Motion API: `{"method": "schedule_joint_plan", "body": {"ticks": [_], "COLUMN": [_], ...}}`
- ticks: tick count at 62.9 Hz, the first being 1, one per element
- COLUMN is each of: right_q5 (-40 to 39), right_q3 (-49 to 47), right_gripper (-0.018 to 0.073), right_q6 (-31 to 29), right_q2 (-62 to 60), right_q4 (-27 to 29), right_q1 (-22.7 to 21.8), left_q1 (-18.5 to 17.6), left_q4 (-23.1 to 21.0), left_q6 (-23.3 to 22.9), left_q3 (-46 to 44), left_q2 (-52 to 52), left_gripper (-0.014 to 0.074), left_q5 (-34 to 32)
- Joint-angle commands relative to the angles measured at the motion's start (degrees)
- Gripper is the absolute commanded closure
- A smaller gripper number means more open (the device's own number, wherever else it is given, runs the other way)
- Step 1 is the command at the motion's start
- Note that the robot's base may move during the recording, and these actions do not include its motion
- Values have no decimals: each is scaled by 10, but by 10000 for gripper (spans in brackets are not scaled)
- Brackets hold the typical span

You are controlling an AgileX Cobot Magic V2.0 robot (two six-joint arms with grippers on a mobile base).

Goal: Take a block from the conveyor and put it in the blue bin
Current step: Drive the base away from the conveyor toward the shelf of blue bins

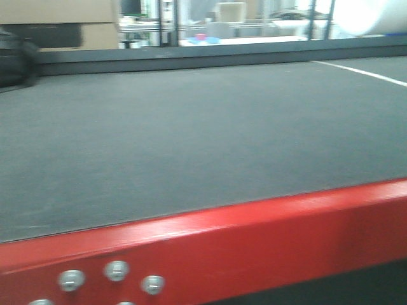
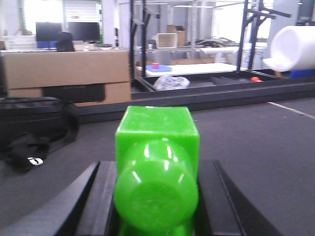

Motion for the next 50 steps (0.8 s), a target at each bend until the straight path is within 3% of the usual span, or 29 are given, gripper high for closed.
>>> {"method": "schedule_joint_plan", "body": {"ticks": [1, 50], "right_q5": [-10, -10], "right_q3": [-5, -5], "right_gripper": [721, 721], "right_q6": [-3, -3], "right_q2": [-2, -2], "right_q4": [-1, -1], "right_q1": [-3, -3], "left_q1": [-3, -3], "left_q4": [-1, -1], "left_q6": [0, 0], "left_q3": [-1, -1], "left_q2": [-1, -1], "left_gripper": [708, 708], "left_q5": [-12, -12]}}
